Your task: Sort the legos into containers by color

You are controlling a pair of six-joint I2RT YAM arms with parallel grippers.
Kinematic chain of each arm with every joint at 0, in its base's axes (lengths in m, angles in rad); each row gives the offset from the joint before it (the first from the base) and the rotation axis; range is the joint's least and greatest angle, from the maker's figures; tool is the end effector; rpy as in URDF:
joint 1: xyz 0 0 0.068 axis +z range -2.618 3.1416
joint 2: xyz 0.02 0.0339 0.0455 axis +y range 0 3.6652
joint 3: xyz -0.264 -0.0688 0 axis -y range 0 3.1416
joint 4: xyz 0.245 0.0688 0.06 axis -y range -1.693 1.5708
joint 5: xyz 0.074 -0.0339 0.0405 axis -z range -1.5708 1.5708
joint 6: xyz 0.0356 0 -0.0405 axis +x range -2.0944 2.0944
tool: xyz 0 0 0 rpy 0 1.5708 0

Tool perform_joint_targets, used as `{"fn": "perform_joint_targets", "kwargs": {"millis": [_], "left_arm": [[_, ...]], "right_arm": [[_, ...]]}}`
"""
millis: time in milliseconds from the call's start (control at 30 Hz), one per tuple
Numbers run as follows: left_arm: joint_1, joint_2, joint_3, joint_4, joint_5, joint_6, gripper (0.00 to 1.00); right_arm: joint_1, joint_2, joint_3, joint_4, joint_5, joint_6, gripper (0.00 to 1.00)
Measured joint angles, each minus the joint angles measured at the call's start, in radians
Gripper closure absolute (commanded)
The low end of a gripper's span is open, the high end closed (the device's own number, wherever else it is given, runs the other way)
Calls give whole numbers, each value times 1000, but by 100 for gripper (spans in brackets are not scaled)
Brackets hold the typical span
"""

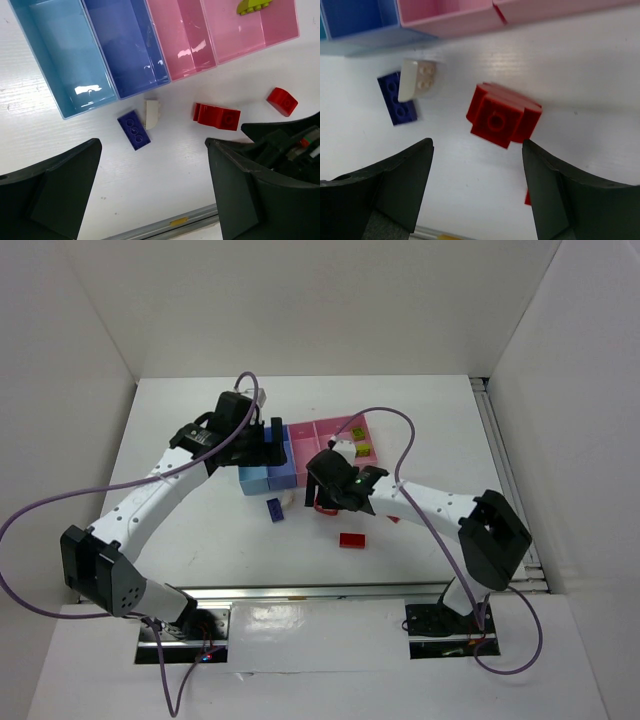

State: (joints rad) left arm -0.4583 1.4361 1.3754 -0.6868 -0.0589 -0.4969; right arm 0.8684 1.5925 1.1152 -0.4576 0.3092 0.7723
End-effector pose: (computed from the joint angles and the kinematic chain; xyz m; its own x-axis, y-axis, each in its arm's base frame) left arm 0.2817 -0.1366 0.3457 -0.7280 -0.1715 -0.6638 0.0636 0.9471 -0.3144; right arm 0.2247 0.2487 0.2314 -0.7982 0.0858 -0.5962 -0.0745 0.9681 0.2390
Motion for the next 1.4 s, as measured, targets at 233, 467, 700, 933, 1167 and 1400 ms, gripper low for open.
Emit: {"fn": "perform_joint_targets", "kwargs": {"millis": [233,467,700,933,1167,1400], "left_arm": [[3,-7,-2,2,-3,1,2],[13,-7,-3,3,-3,5,2],[39,-7,-3,6,2,22,2],[48,-6,-3,6,19,23,2],[48,14,-3,7,53,23,2],[48,18,-3,7,61,23,2]], "right_arm": [[0,100,82,-3,74,34,34],[0,127,112,-26,100,42,43],[0,134,123,-58,129,45,54],[0,143,136,-79,152,41,55],[10,174,149,-115,179,26,48],[21,187,149,-146,208,19,66]]}}
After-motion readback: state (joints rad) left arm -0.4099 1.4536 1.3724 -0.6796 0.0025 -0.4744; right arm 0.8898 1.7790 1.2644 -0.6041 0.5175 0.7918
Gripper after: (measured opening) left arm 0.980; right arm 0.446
